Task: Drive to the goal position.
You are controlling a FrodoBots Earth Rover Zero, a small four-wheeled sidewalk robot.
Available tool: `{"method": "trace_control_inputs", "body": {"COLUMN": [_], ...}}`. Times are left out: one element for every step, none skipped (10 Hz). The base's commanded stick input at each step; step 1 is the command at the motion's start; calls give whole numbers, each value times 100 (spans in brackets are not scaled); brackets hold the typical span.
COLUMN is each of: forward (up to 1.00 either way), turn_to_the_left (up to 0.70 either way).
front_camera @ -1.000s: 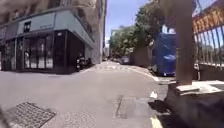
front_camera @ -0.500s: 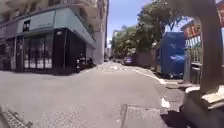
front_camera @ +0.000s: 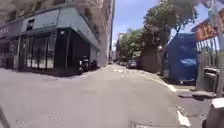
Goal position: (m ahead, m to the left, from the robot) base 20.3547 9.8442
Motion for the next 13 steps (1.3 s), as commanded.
{"method": "trace_control_inputs", "body": {"forward": [70, 70, 70, 70, 70, 70, 70, 70, 70, 70, 70, 70, 70], "turn_to_the_left": [14, 13, 3, 0, 0, 0, 0, 0, 0, 0, 0, 0, 0]}}
